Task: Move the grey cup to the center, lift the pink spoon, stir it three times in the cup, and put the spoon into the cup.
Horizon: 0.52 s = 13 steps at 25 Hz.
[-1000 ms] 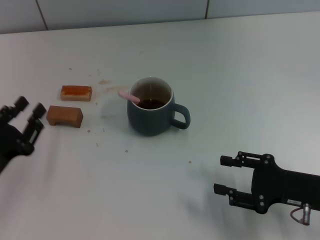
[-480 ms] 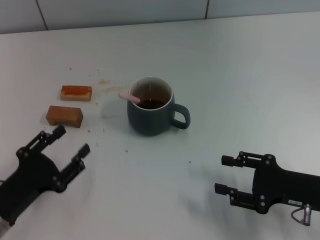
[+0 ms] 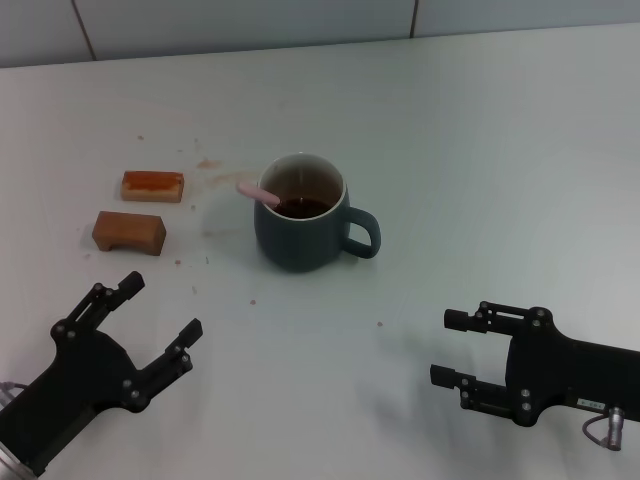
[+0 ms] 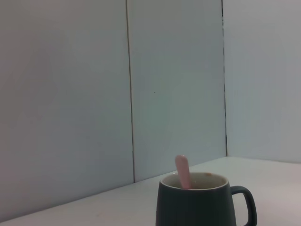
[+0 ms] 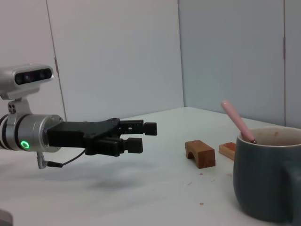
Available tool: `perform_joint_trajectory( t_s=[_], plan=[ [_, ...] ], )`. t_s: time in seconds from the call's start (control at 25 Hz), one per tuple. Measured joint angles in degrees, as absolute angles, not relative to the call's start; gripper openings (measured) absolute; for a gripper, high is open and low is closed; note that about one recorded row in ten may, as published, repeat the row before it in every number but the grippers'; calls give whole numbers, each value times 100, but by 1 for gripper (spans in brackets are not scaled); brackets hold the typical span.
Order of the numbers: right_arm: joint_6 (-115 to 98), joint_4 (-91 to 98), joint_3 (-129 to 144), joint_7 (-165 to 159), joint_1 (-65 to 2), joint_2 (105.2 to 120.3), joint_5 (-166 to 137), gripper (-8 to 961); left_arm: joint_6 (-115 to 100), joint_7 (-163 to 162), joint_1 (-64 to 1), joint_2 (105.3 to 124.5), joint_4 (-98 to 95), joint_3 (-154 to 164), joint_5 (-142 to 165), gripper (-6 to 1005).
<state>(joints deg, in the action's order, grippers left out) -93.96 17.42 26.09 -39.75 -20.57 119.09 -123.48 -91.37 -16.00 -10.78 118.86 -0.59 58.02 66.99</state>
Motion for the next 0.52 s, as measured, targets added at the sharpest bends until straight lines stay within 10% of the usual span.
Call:
perform_joint_trajectory(
  t_s=[0.52],
  plan=[
    [-9396,1745,2610,-3901,-2020,11905,-12348,639,-9080,-1790,-1051,11857,-67,5813,6699,834]
  ],
)
